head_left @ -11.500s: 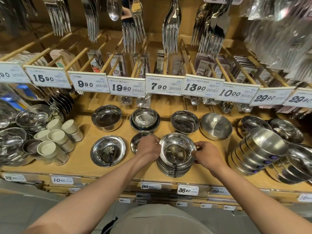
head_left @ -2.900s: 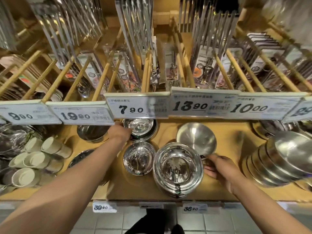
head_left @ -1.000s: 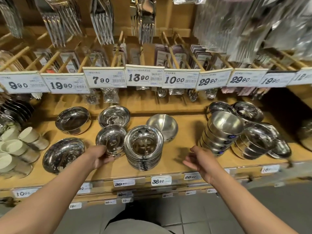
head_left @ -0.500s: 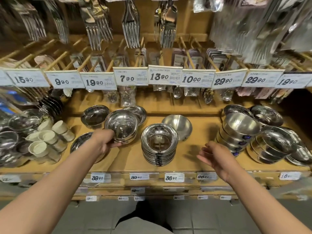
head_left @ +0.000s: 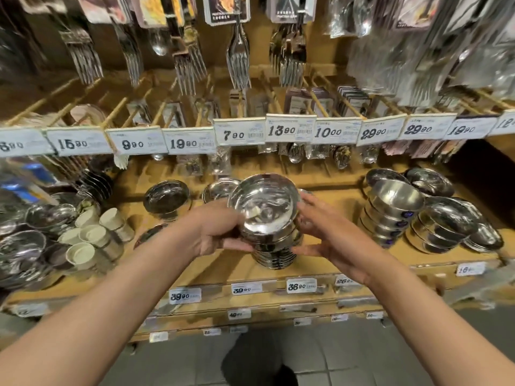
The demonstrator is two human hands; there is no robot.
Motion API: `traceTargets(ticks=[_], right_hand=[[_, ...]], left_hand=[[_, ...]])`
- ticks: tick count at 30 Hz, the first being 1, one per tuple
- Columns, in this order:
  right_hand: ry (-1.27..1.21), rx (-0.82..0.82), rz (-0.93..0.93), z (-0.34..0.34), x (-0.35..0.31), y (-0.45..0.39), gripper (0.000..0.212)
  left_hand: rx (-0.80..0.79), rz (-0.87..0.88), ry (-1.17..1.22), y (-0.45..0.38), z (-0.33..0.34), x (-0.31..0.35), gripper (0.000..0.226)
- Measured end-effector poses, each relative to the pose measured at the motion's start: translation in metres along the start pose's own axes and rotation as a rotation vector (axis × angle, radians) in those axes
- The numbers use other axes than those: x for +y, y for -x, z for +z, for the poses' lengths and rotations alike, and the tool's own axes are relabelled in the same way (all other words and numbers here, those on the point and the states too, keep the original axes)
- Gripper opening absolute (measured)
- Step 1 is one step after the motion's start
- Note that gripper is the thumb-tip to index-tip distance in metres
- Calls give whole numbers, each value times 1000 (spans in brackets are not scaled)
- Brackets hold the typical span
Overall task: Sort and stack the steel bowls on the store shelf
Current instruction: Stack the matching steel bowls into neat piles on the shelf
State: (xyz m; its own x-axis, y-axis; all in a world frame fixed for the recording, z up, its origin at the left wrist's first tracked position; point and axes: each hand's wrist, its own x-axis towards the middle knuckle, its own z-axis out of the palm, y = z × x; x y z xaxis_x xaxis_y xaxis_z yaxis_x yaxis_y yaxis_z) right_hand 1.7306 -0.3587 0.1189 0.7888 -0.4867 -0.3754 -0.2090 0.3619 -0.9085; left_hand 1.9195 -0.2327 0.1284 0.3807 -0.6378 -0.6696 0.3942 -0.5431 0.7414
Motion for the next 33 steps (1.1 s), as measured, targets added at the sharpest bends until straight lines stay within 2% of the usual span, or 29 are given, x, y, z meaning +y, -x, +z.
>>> traceTargets(ticks=[3, 5, 8, 15, 18, 21, 23, 29, 33], right_hand=[[132, 108, -68, -9, 4, 18, 41], [133, 228, -77, -27, 10, 33, 33], [122, 325, -58, -62, 10, 59, 18], [107, 441, -63, -152, -4, 109, 26], [86, 487, -32, -200, -4, 127, 37], [96, 526, -29, -251, -5, 149, 21], [106, 551, -21, -283, -7, 164, 19], [161, 480, -6, -357, -14, 190, 19], [202, 379, 19, -382, -22, 184, 35]], left_hand=[[-111, 38, -140, 0, 35, 2, 25], [-156, 30, -223, -3, 62, 4, 22], [-242, -6, -244, -4, 104, 12, 19], [-316, 46, -258, 6, 206, 38, 28], [-310, 60, -294, 4, 261, 40, 32], [-305, 24, -306, -5, 320, 34, 41], [-327, -2, -300, -11, 358, 30, 48], [-332, -69, -168, -15, 427, 17, 38], [-343, -62, -113, -16, 440, 19, 38]])
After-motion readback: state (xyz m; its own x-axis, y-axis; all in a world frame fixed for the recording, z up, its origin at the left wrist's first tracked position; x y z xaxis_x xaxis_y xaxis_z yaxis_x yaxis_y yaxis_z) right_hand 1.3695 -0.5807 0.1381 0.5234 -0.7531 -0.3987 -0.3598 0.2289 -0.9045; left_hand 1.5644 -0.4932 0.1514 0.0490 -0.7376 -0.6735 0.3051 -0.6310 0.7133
